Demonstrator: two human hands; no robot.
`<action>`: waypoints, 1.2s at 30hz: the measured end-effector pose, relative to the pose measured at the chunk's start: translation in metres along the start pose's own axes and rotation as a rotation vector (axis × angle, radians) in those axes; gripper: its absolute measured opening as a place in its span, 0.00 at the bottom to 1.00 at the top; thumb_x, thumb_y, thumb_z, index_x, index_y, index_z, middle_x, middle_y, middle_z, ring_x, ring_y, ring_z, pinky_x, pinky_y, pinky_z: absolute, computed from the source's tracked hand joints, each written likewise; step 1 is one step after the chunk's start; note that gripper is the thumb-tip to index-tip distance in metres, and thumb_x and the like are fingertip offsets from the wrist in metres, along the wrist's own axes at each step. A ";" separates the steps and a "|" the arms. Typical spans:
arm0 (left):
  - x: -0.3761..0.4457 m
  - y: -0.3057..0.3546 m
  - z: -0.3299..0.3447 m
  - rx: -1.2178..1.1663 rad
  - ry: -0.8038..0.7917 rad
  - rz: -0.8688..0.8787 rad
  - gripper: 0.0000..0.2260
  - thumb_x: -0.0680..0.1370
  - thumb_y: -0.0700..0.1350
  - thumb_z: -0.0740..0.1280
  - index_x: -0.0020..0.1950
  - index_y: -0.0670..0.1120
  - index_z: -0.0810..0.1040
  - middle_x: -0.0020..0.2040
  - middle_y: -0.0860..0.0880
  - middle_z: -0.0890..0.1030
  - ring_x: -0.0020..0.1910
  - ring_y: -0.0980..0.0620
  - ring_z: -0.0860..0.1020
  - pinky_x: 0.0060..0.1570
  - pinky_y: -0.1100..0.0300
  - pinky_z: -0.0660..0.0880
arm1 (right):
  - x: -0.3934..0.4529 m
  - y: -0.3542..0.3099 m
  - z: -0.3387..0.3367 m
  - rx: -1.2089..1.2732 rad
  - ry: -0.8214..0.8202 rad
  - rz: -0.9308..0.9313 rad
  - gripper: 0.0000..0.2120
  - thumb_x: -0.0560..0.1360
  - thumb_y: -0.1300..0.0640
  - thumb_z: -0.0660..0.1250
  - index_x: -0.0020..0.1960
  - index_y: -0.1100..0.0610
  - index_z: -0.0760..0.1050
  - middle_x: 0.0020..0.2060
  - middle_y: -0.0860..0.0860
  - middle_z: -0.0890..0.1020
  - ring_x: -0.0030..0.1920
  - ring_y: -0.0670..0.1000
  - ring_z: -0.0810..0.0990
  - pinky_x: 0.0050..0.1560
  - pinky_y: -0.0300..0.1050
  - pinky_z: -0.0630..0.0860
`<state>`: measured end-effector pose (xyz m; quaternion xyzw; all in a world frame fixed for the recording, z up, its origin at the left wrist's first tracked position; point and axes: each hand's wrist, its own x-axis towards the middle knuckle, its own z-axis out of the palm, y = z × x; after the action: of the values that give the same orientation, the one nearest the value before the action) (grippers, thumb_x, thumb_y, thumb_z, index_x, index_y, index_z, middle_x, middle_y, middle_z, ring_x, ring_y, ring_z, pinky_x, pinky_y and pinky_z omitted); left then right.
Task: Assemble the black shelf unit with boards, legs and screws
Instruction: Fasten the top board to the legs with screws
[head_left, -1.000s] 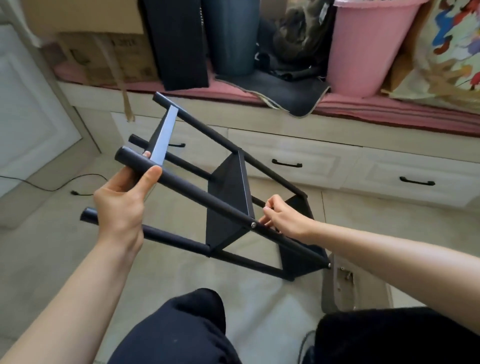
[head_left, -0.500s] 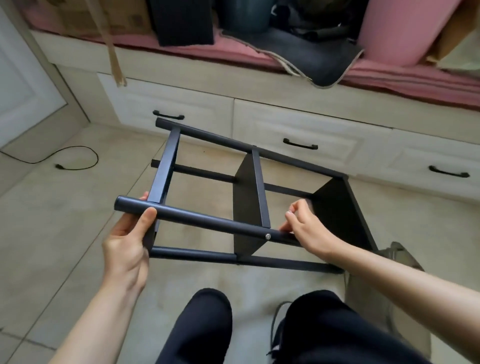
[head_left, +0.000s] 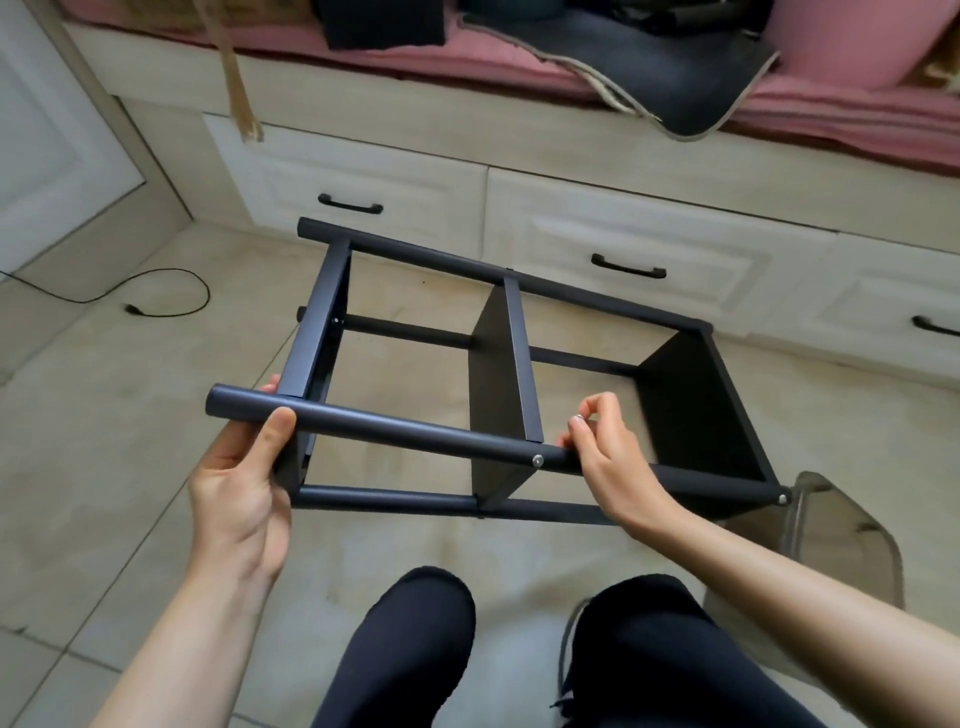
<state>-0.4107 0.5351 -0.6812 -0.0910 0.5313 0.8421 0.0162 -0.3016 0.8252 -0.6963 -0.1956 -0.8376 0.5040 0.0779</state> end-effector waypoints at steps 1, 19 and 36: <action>-0.001 -0.001 -0.003 -0.010 0.019 -0.012 0.21 0.75 0.41 0.69 0.68 0.42 0.77 0.63 0.45 0.81 0.63 0.49 0.79 0.73 0.53 0.69 | 0.002 0.000 0.003 -0.004 -0.003 -0.005 0.06 0.84 0.56 0.54 0.48 0.49 0.62 0.40 0.56 0.78 0.41 0.52 0.78 0.43 0.44 0.78; -0.012 -0.066 -0.071 -0.118 0.178 -0.231 0.15 0.68 0.39 0.70 0.55 0.42 0.82 0.48 0.51 0.86 0.49 0.55 0.83 0.58 0.66 0.78 | 0.027 0.025 0.044 -0.205 -0.042 0.025 0.05 0.83 0.55 0.56 0.47 0.49 0.64 0.35 0.52 0.81 0.38 0.49 0.81 0.42 0.49 0.78; 0.005 -0.086 -0.121 0.134 0.079 -0.228 0.21 0.56 0.42 0.79 0.48 0.45 0.81 0.50 0.49 0.87 0.49 0.52 0.84 0.46 0.64 0.80 | 0.068 -0.040 0.147 -0.254 -0.397 -0.138 0.02 0.77 0.56 0.68 0.45 0.52 0.76 0.38 0.47 0.82 0.40 0.45 0.81 0.41 0.39 0.78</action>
<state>-0.3885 0.4638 -0.8098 -0.1828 0.5727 0.7932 0.0968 -0.4218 0.7162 -0.7362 -0.0432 -0.9045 0.4167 -0.0793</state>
